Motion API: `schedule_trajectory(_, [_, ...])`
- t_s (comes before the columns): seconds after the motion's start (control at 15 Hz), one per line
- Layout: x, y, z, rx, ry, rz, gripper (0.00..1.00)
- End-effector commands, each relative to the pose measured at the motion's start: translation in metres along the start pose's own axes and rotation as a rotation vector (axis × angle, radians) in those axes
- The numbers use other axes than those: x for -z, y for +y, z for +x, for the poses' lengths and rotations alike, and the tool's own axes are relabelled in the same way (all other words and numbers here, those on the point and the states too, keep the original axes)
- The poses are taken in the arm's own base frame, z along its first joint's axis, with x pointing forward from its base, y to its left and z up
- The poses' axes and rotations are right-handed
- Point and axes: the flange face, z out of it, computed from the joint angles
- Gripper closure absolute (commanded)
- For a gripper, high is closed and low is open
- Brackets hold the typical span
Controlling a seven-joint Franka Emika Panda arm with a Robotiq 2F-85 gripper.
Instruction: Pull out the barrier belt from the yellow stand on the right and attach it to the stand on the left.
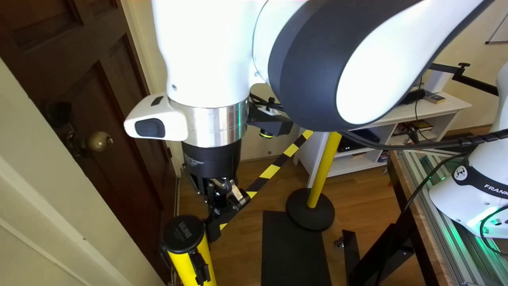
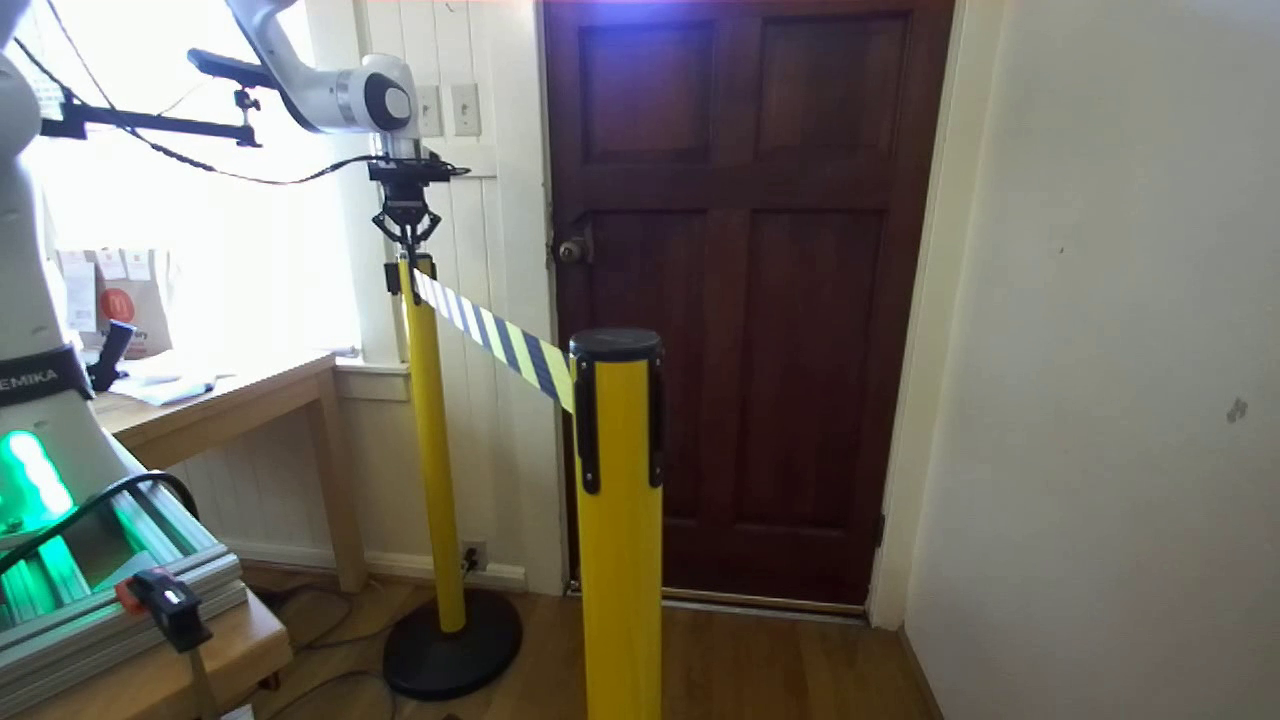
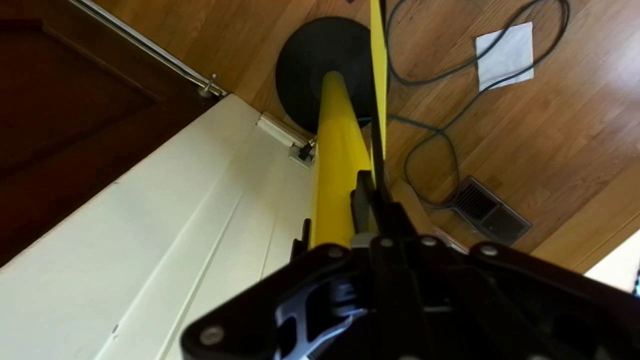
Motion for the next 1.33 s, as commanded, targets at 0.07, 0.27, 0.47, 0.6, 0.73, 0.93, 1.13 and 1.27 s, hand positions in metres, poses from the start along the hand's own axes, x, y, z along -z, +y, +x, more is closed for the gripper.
schedule_trajectory(0.07, [-0.014,0.000,0.000,0.009,-0.006,0.031,1.00])
schedule_trajectory(0.27, [-0.015,0.001,0.000,0.012,-0.006,0.030,1.00])
schedule_trajectory(0.47, [-0.011,0.001,0.001,0.016,-0.006,0.023,1.00])
schedule_trajectory(0.6, [0.004,-0.002,0.001,0.019,-0.007,-0.003,1.00])
schedule_trajectory(0.73, [0.024,-0.009,-0.003,0.015,-0.009,-0.026,1.00])
schedule_trajectory(0.93, [0.054,-0.024,-0.010,-0.001,-0.022,-0.009,0.74])
schedule_trajectory(1.13, [0.089,-0.051,-0.025,-0.065,-0.092,0.062,0.61])
schedule_trajectory(1.27, [0.117,-0.072,-0.040,-0.132,-0.159,0.094,0.46])
